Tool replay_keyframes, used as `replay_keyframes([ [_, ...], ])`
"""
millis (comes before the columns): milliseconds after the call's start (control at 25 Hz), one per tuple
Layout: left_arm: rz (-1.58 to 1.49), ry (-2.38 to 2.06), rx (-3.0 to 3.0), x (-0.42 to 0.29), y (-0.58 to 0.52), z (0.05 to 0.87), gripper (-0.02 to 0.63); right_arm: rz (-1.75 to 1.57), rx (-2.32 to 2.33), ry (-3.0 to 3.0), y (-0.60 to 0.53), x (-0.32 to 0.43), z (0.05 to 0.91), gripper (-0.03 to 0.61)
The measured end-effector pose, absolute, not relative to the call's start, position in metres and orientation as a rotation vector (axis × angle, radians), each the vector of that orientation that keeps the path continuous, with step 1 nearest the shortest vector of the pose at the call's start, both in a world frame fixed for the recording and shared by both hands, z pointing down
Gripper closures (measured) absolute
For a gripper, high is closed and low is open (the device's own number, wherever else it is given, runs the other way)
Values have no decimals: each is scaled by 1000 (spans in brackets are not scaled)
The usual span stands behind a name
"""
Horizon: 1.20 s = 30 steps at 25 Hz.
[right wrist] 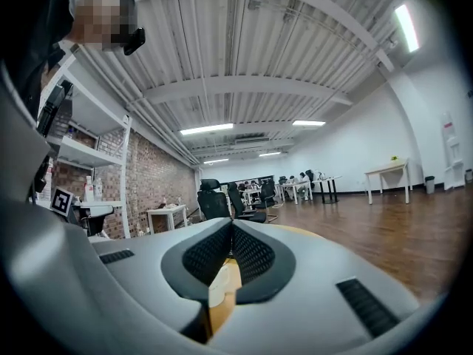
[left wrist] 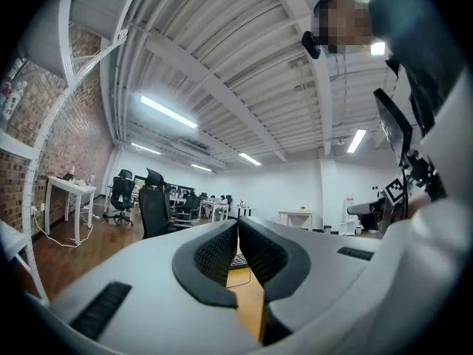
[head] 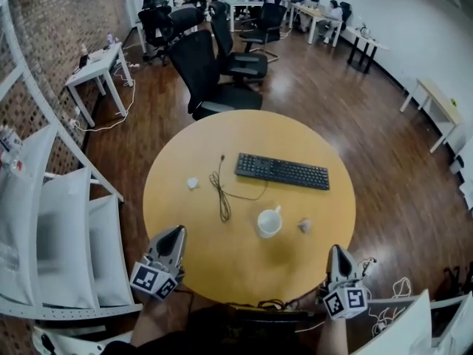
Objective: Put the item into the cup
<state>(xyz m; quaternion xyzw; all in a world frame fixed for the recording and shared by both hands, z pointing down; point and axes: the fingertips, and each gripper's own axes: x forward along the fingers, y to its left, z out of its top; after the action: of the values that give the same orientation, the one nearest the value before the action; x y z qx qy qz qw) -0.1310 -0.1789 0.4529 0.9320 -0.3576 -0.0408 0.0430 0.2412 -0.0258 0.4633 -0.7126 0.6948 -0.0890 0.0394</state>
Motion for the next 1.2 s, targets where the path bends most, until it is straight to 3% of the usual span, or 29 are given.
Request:
replay_keyframes([
  [240, -225, -1118, 2768, -118, -195, 447, 614, -278, -2241, 2131, -63, 273, 473, 569],
  [280, -235, -1117, 2756, -115, -195, 448, 614, -301, -2238, 2152, -70, 277, 481, 537],
  [320, -229, -1120, 2751, -112, -196, 450, 614, -324, -2233, 2175, -77, 280, 488, 514],
  [720, -105, -1120, 2670, -85, -202, 490, 614, -487, -2326, 2258, -116, 306, 551, 511],
  [920, -44, -1087, 2596, -67, -198, 518, 613, -657, -2335, 2318, -122, 304, 589, 485],
  [1000, -7, -1077, 2583, -62, -198, 527, 614, -725, -2326, 2354, -127, 304, 610, 446],
  [1200, 56, -1054, 2593, -50, -203, 538, 614, -871, -2352, 2404, -148, 304, 651, 443],
])
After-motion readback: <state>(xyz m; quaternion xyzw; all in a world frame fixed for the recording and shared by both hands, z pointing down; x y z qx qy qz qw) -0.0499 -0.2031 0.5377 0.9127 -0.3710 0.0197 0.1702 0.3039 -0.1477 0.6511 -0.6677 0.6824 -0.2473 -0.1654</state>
